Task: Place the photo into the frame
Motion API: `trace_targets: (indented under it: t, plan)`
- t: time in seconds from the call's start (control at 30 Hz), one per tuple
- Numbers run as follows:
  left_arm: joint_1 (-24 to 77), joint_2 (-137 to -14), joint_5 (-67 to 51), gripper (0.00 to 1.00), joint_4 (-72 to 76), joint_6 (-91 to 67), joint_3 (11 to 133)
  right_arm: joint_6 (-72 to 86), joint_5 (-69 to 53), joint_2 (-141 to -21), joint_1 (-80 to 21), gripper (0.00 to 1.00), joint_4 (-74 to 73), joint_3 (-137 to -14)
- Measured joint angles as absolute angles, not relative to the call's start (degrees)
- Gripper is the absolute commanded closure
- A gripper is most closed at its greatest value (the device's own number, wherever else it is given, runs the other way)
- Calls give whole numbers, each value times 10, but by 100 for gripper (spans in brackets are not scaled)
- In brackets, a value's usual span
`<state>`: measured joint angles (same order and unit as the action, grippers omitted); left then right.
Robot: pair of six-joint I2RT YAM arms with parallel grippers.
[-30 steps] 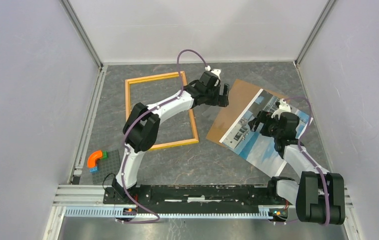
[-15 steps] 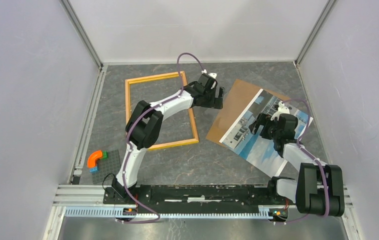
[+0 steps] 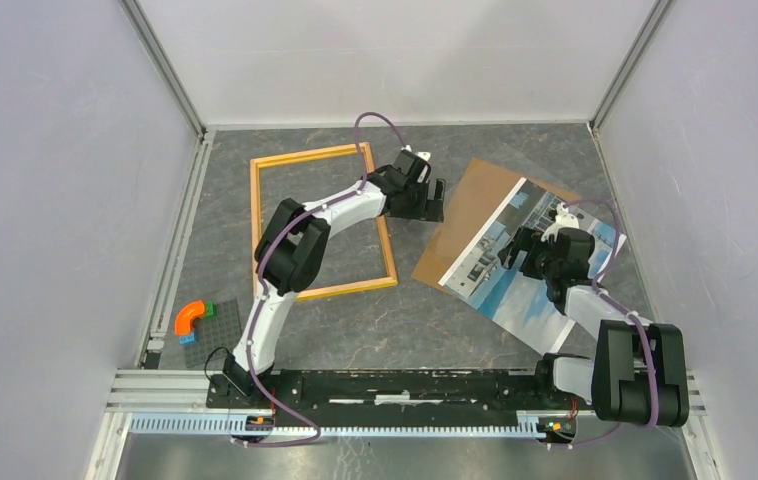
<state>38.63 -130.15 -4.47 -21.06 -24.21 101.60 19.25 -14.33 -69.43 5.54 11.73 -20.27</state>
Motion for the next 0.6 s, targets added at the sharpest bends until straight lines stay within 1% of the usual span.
trace_targets:
  t: [0.3, 0.47, 0.6]
  plan:
    - [361, -1301, -137, 6, -201, -276, 1008, 194, -146, -717, 55, 7, 155, -203]
    - [333, -1292, -221, 19, -133, -311, 960, 196, -151, -723, 56, 7, 166, -202]
    - [300, -1292, -307, 22, -54, -369, 914, 197, -157, -731, 57, 8, 183, -199]
